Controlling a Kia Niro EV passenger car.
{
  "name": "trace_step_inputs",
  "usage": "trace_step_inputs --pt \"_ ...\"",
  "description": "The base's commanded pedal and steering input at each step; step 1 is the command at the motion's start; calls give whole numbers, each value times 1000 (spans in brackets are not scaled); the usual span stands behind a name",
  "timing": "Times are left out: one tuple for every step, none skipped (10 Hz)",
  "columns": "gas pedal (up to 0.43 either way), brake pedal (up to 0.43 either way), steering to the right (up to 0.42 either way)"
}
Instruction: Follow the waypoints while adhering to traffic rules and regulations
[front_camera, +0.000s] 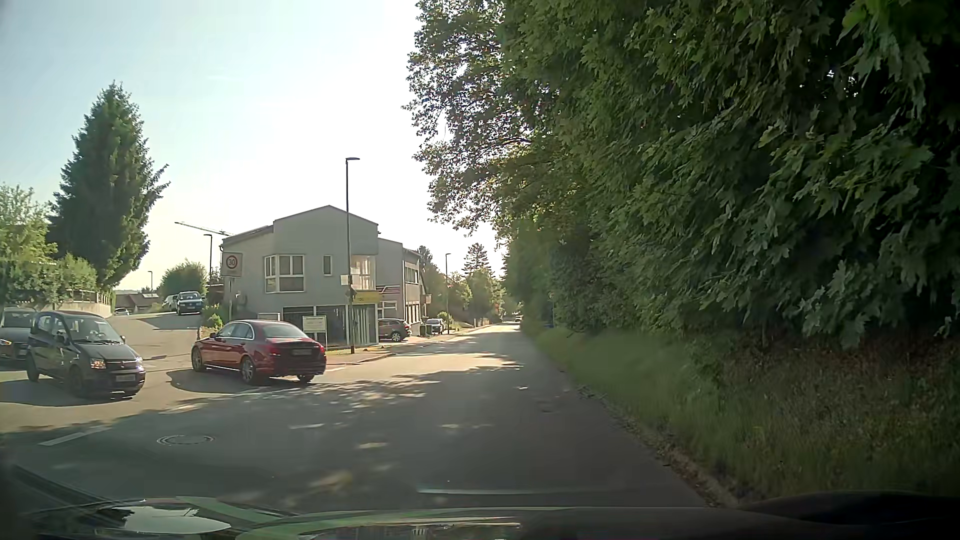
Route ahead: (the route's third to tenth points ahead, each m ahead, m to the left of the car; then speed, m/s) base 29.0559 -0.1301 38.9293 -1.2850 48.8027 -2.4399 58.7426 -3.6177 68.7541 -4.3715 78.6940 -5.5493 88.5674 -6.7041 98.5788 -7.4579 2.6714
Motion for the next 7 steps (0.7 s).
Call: trace_step_inputs --pt "0 0 -13" --pt "0 0 -11" --pt "0 0 -10" --pt "0 0 -9" --pt "0 0 -8" --pt "0 0 -8" --pt "0 0 -7"
